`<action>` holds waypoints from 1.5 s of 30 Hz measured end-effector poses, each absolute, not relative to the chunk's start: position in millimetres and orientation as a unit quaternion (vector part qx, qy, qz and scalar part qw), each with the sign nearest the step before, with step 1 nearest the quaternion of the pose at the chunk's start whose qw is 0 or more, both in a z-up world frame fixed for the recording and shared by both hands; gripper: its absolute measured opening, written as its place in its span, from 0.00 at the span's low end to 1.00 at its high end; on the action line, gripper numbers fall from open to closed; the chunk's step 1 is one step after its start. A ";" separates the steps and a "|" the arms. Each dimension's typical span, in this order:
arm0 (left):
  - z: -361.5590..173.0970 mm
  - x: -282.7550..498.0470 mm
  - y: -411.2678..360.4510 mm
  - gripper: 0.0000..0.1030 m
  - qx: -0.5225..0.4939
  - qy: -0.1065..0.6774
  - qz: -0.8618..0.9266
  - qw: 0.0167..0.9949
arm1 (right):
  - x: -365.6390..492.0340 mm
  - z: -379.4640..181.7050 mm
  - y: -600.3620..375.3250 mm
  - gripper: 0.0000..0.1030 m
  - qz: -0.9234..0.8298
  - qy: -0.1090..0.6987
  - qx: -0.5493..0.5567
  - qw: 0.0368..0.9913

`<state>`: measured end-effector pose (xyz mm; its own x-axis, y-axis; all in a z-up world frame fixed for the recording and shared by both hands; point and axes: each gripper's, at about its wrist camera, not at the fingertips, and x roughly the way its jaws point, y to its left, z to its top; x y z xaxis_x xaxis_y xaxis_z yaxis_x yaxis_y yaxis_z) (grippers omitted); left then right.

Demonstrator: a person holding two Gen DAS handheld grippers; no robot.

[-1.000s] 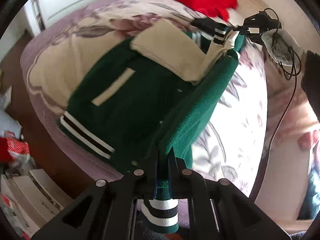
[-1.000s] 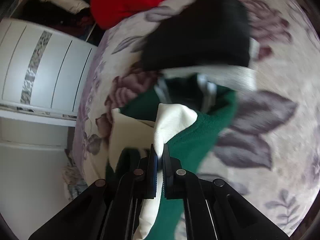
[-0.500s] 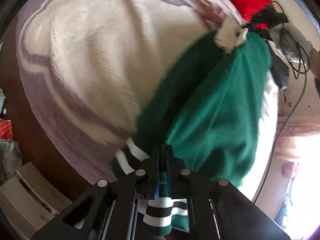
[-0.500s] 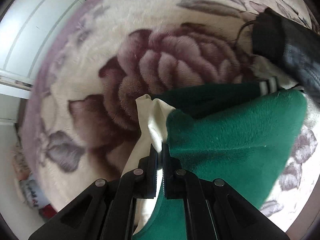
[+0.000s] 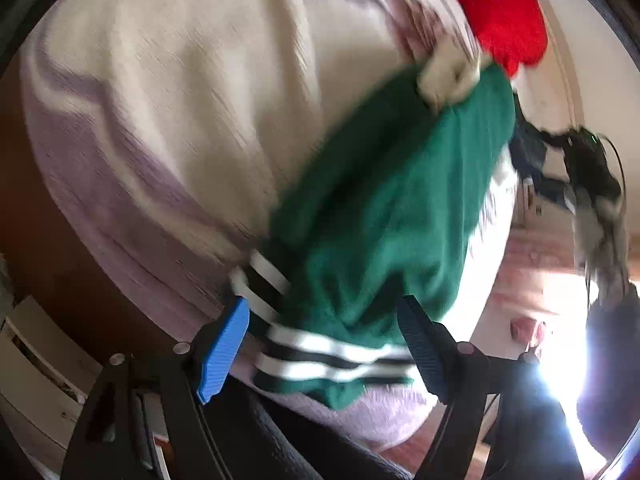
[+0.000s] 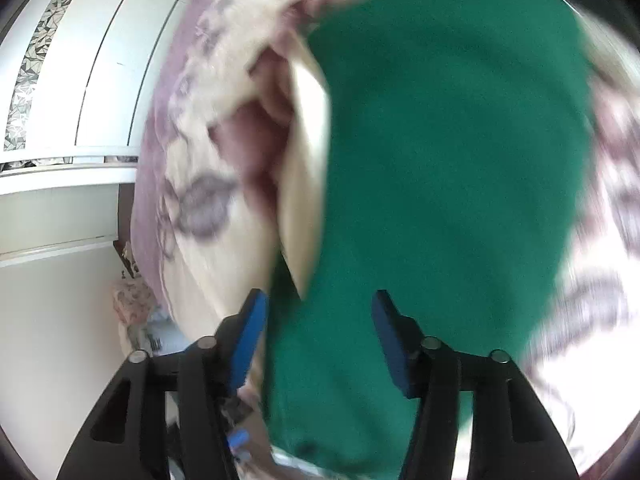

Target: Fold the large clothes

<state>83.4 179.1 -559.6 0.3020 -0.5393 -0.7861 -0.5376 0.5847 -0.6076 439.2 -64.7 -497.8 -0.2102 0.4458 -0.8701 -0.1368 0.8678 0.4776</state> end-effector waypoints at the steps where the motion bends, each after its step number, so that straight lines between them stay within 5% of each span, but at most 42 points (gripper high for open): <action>1: -566.6 90.3 167.2 0.73 -0.441 0.610 -0.010 0.658 | 417.3 -498.9 -85.3 0.58 0.229 0.744 0.109 0.619; 3: -577.3 97.3 150.4 0.70 -0.406 0.633 -0.002 0.659 | 368.3 -510.2 -128.2 0.58 0.206 0.757 0.122 0.608; 5: -575.2 99.5 136.5 0.22 -0.347 0.646 0.031 0.680 | 319.5 -530.2 -169.3 0.59 0.179 0.773 0.157 0.588; 6: -575.8 96.9 137.3 0.08 -0.333 0.648 0.043 0.684 | 293.7 -543.1 -187.6 0.60 0.165 0.782 0.178 0.574; 7: -568.2 94.3 137.6 0.04 -0.336 0.636 0.050 0.693 | 276.8 -552.1 -198.6 0.60 0.156 0.787 0.193 0.565; 13: -508.7 86.5 148.2 0.04 -0.300 0.579 0.060 0.755 | 149.6 -619.7 -260.1 0.60 0.096 0.791 0.370 0.477; 20: -549.8 88.7 176.8 0.04 -0.297 0.593 0.060 0.746 | 95.8 -667.0 -256.6 0.63 0.054 0.719 0.556 0.413; 21: -549.7 88.8 178.5 0.04 -0.297 0.595 0.054 0.745 | 91.9 -672.2 -255.5 0.51 0.047 0.701 0.584 0.407; 23: -545.5 82.8 177.5 0.04 -0.300 0.591 0.037 0.748 | 85.9 -669.6 -254.1 0.09 0.028 0.681 0.592 0.430; 29: -565.1 68.8 193.5 0.18 -0.362 0.603 -0.003 0.711 | 40.4 -640.4 -255.2 0.04 -0.022 0.720 0.497 0.483; 31: -569.2 66.3 201.3 0.44 -0.373 0.608 0.004 0.701 | 27.0 -647.1 -248.3 0.04 -0.036 0.729 0.489 0.477; 33: -568.3 60.9 206.3 0.51 -0.392 0.604 0.012 0.694 | 22.3 -645.1 -239.2 0.04 -0.034 0.743 0.465 0.480; 37: -560.7 42.1 214.1 0.51 -0.428 0.604 0.038 0.672 | 11.8 -636.7 -216.0 0.00 -0.015 0.771 0.419 0.479; 40: -541.5 20.5 212.7 0.51 -0.456 0.582 0.045 0.671 | -4.3 -623.7 -229.2 0.01 0.028 0.717 0.509 0.476; 41: -537.0 13.4 209.8 0.51 -0.462 0.579 0.044 0.670 | -6.6 -620.9 -232.5 0.08 0.032 0.709 0.523 0.471; 44: -548.6 16.4 189.8 0.51 -0.496 0.583 0.021 0.644 | -14.6 -612.9 -247.2 0.74 0.024 0.678 0.560 0.475; 45: -554.5 16.6 186.3 0.51 -0.497 0.588 0.019 0.638 | -15.8 -617.7 -246.3 0.76 0.016 0.674 0.572 0.467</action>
